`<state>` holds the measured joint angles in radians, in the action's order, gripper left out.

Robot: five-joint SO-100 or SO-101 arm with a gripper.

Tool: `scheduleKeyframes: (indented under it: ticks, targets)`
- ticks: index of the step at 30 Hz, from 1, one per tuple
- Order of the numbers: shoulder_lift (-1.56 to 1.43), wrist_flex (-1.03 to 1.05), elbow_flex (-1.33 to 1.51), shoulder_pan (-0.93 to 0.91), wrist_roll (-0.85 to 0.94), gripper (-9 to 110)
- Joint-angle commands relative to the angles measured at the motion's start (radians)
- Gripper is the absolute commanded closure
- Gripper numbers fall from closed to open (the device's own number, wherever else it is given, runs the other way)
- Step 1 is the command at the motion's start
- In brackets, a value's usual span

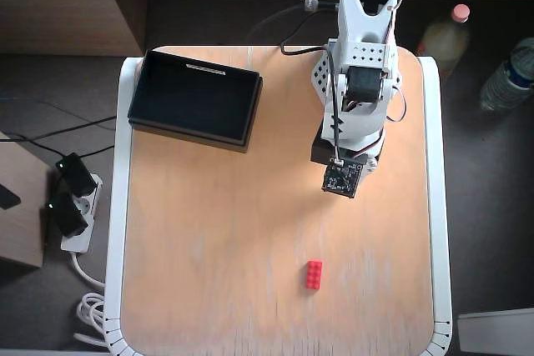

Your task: Grasp a lego block and put it in the bin.

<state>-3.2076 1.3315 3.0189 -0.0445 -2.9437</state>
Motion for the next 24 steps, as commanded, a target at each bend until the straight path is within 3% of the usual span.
scheduleKeyframes:
  ticks: [1, 24]
  targets:
    - [-0.089, 0.009, 0.155, -0.003, 0.003, 101]
    - [-0.089, 0.009, 0.155, -0.003, 0.011, 101]
